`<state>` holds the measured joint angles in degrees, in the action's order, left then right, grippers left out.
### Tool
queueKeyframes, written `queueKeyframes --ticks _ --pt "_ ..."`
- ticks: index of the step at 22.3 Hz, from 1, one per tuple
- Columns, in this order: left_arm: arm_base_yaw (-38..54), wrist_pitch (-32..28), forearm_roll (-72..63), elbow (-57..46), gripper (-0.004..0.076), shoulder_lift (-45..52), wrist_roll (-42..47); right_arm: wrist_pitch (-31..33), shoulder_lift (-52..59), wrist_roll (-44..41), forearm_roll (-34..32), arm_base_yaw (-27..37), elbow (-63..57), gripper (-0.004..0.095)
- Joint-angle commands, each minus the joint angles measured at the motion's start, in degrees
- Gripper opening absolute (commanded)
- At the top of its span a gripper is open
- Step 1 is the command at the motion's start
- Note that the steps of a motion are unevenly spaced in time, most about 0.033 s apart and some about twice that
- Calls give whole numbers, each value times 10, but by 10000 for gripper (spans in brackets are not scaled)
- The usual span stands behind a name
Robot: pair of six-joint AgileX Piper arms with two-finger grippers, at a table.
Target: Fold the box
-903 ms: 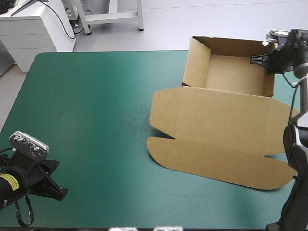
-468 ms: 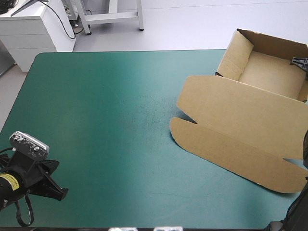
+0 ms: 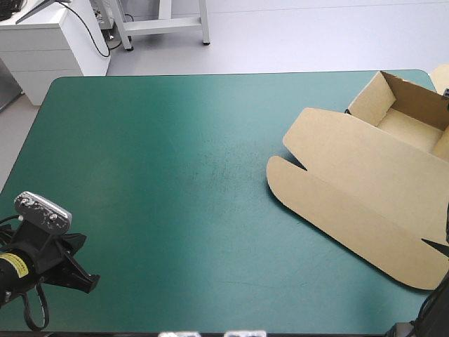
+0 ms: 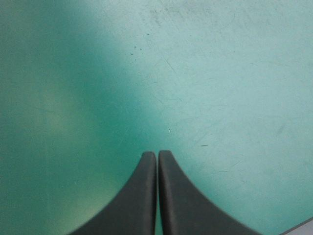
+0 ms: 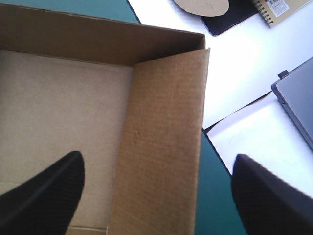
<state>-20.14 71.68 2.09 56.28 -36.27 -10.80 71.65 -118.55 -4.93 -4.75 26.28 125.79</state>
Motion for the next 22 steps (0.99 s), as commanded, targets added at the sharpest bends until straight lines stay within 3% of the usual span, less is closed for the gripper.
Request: queueKeyframes --ticks 1,3,5,6,7,10,11,14,22 --pt "1 22 1 13 -8 -3 4 -3 38 -6 1 5 18 879" --pt "1 20 1 13 -8 -3 4 -3 38 -6 17 5 18 854" --pt "1 21 1 13 -8 -3 4 -3 39 7 41 5 18 744" --pt "1 21 -2 13 -8 -3 4 -3 43 20 62 3 18 568" --pt "1 21 -2 13 -8 -3 4 -3 44 21 72 2 18 473" --pt "1 21 -2 13 -8 -3 4 -3 54 27 95 2 18 56" --pt "1 21 -2 13 -8 -3 4 -3 61 42 120 2 18 -3" --pt "1 15 -2 13 -8 -3 4 -3 78 68 198 0 18 -5" --pt "1 22 -6 13 -8 -3 7 -3 142 68 175 -92 12 -5"
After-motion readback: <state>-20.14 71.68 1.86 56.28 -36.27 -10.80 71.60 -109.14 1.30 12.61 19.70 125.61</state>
